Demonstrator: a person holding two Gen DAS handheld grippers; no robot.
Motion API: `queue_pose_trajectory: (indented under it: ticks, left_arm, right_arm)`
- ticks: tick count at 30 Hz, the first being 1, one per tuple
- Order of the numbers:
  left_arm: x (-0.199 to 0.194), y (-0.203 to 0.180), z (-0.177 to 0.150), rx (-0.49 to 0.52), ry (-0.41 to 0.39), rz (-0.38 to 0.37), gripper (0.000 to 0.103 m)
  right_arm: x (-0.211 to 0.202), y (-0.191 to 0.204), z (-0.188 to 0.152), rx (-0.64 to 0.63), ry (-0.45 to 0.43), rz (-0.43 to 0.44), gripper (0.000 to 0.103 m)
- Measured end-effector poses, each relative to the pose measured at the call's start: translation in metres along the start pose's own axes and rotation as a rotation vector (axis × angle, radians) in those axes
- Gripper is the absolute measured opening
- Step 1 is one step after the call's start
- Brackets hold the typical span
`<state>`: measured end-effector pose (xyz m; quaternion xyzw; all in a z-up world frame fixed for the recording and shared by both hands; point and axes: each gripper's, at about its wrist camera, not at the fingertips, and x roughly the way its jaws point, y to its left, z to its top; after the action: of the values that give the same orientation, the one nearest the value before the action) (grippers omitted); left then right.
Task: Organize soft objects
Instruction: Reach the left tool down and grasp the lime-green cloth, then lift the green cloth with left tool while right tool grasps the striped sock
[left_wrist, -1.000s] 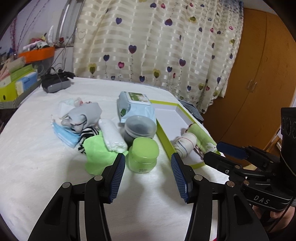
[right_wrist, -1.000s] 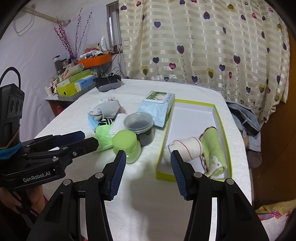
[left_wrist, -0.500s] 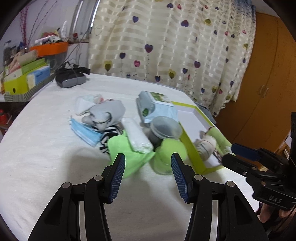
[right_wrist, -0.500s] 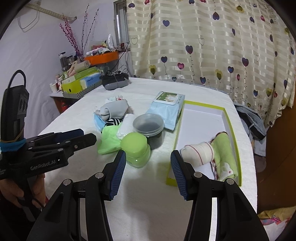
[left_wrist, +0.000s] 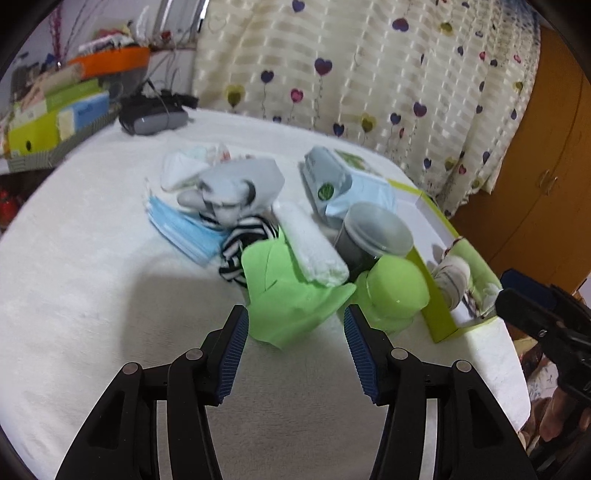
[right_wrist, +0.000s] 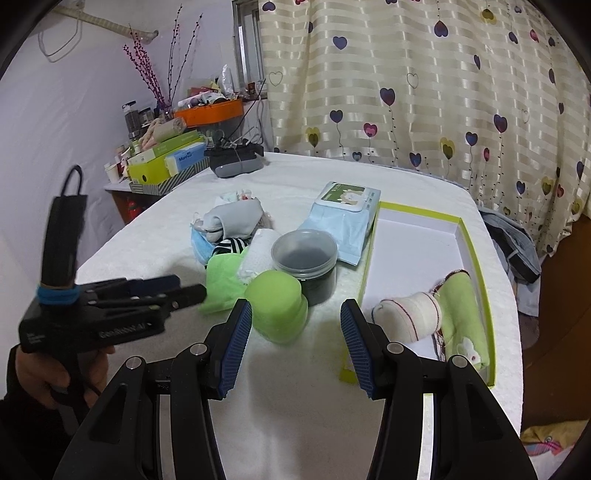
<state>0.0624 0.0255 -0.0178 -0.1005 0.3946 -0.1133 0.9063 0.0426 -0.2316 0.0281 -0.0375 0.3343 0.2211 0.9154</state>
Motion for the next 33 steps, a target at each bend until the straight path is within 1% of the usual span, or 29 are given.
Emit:
queue_pose_trajectory:
  ticks: [4,8,13,17,18,19,20,21,22,23,24,25,28,33]
  left_arm:
    - [0.013,-0.001,-0.002,0.017,0.028,-0.003,0.057]
    - [0.027,-0.004,-0.005,0.023,0.064,0.011,0.057]
    - [0.041,-0.006,-0.003,0.035,0.075,0.06,0.057]
    - [0.047,-0.012,-0.001,0.06,0.062,0.099,0.056]
    - [0.048,-0.012,0.0,0.062,0.06,0.104,0.053]
    - [0.048,-0.012,0.0,0.064,0.057,0.111,0.039]
    - [0.048,-0.011,0.0,0.062,0.056,0.118,0.031]
    - [0.048,-0.008,0.001,0.054,0.055,0.116,0.018]
    - [0.047,-0.004,0.001,0.043,0.056,0.101,0.009]
    - [0.046,-0.001,0.0,0.034,0.058,0.083,0.009]
    - [0.045,0.0,0.0,0.032,0.055,0.079,0.006]
    - [0.042,0.001,-0.001,0.031,0.05,0.075,0.006]
    - [0.033,0.006,-0.003,0.014,0.032,0.053,0.005]
    - [0.011,0.014,-0.006,-0.01,0.003,0.038,0.005]
  right_arm:
    - [0.004,-0.003,0.0,0.004,0.006,0.002,0.051]
    - [0.007,-0.005,0.001,0.009,0.007,0.01,0.051]
    - [0.011,-0.005,0.003,0.004,0.009,0.022,0.051]
    - [0.014,-0.006,0.004,0.007,0.009,0.024,0.051]
    - [0.014,-0.006,0.005,0.008,0.01,0.023,0.051]
    - [0.016,-0.007,0.005,0.01,0.011,0.02,0.051]
    - [0.016,-0.007,0.006,0.011,0.011,0.019,0.051]
    - [0.017,-0.007,0.006,0.012,0.012,0.019,0.051]
    - [0.018,-0.006,0.007,0.014,0.013,0.018,0.051]
    - [0.019,-0.006,0.007,0.015,0.013,0.017,0.051]
    - [0.019,-0.006,0.008,0.015,0.013,0.017,0.051]
    - [0.019,-0.006,0.008,0.013,0.013,0.018,0.051]
    - [0.021,-0.004,0.01,0.007,0.013,0.019,0.051]
    - [0.022,0.005,0.014,-0.007,0.006,0.026,0.051]
